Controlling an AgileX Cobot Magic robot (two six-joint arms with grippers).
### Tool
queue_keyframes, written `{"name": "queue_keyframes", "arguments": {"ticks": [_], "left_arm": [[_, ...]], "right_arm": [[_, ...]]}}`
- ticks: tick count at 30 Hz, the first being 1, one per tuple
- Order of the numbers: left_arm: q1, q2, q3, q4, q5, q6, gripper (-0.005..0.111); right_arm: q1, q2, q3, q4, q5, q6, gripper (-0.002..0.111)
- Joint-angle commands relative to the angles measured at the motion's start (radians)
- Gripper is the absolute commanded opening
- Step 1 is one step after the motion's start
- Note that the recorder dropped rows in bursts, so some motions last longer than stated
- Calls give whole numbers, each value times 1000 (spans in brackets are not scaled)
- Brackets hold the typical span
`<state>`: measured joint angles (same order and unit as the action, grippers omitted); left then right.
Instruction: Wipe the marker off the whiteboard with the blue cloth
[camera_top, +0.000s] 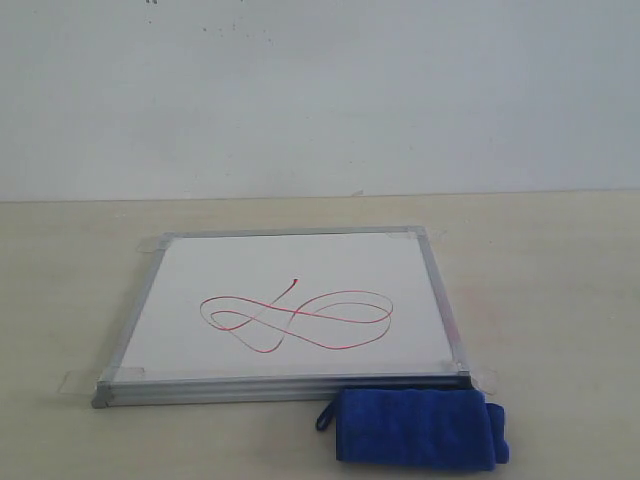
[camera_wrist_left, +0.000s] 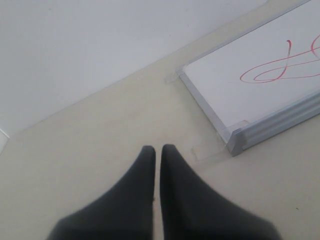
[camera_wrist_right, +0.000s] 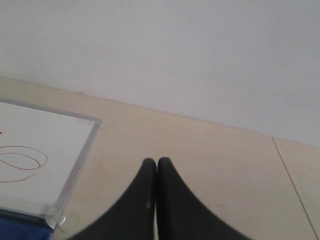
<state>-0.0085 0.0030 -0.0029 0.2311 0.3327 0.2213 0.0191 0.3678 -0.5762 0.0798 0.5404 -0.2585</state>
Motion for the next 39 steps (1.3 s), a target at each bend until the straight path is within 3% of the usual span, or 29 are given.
{"name": "queue_keyframes", "arguments": {"ticks": [1,6,11,13,23,28,33,39], "left_arm": [[-2,-3,3,-2,-3,5,4],[-2,-3,3,-2,-3,5,4],[-2,-3,3,-2,-3,5,4],[-2,-3,3,-2,-3,5,4],[-2,-3,3,-2,-3,5,4],[-2,-3,3,-2,-3,5,4],[-2,-3,3,-2,-3,5,4],[-2,-3,3,-2,-3,5,4]], "right_arm": [[0,2,-11,32,-58,-6,0],[0,2,-11,68,-96,-3,0],[0,4,-17,136,-378,6,0],[2,28,-51,144,-378,-29,0],[2,528,-484,210,277,-165,0],[9,770,-595,294,428,-465,0],[137,938,-597,298,493,-696,0],[353,1077,-595,33,498,-637,0]]}}
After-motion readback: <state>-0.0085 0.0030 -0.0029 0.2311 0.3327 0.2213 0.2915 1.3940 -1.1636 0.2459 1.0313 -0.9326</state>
